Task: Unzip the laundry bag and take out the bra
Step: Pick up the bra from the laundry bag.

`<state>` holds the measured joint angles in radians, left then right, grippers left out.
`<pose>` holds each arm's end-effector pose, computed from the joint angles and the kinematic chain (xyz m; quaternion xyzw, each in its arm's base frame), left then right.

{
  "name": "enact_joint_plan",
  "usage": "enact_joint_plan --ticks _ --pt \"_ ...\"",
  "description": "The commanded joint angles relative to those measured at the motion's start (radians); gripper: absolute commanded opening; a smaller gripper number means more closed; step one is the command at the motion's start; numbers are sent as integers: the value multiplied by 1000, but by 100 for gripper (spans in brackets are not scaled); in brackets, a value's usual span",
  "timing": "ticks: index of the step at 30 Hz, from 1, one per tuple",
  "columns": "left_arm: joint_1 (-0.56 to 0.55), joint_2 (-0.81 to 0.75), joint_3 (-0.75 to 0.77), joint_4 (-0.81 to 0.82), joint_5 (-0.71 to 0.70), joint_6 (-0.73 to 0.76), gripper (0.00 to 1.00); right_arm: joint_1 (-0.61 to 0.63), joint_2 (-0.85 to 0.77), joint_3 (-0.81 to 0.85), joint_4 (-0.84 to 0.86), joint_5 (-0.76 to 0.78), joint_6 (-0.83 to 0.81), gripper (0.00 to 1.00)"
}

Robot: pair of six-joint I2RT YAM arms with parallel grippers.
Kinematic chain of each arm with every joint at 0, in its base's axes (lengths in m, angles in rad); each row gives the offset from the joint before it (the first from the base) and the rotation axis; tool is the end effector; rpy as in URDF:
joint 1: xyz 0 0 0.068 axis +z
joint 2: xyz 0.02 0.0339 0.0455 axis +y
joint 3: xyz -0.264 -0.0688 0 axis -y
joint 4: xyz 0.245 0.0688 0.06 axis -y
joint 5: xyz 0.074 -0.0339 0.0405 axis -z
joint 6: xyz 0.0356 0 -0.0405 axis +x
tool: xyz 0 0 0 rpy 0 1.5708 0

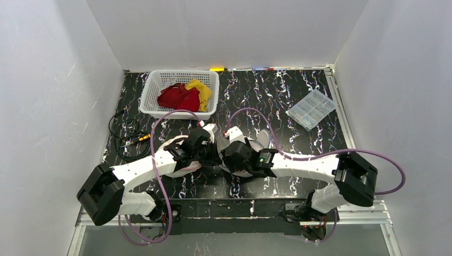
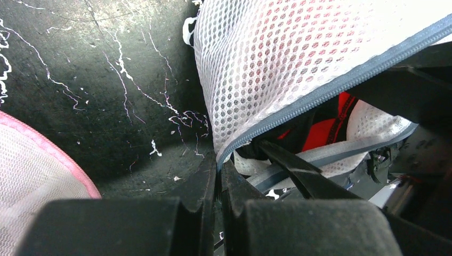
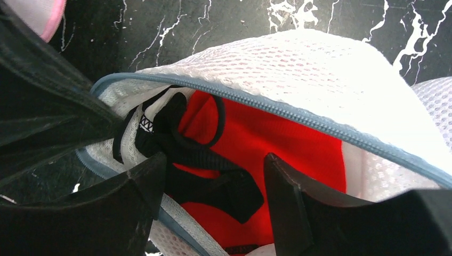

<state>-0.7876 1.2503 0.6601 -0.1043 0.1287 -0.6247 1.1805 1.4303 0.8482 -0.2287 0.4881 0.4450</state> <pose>0.1786 -0.1859 0.2076 0.1007 0.8984 -0.3190 0.2844 0.1270 0.2649 0.2139 -0.2403 0.8731 0.1071 0.4104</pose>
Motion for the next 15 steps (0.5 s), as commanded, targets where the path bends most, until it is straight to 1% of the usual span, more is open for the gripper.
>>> enact_joint_plan --ticks 1,2,5,7,9,10,11,13,15 --pt "-5 -31 -15 12 28 5 0 4 46 46 -10 71 28 70" --pt "-5 -31 -14 12 31 4 0 4 58 53 -21 78 32 66" --pt "-7 -31 -14 13 31 1 0 3 60 54 -38 111 50 44" --pt "-7 -32 -17 12 30 -1 0 4 24 43 -37 127 55 33" --pt "-6 -29 -17 12 27 -1 0 3 -12 35 -37 138 54 24" --pt "-7 -28 -17 12 25 -2 0 3 -30 32 -39 142 52 17" --pt "-7 -27 -16 10 22 -3 0 3 -47 29 -40 145 49 11" --pt "-6 -23 -12 7 17 -3 0 3 -81 24 -47 146 47 2" --pt "-7 -18 -5 1 12 -4 0 4 -115 18 -55 143 47 1"
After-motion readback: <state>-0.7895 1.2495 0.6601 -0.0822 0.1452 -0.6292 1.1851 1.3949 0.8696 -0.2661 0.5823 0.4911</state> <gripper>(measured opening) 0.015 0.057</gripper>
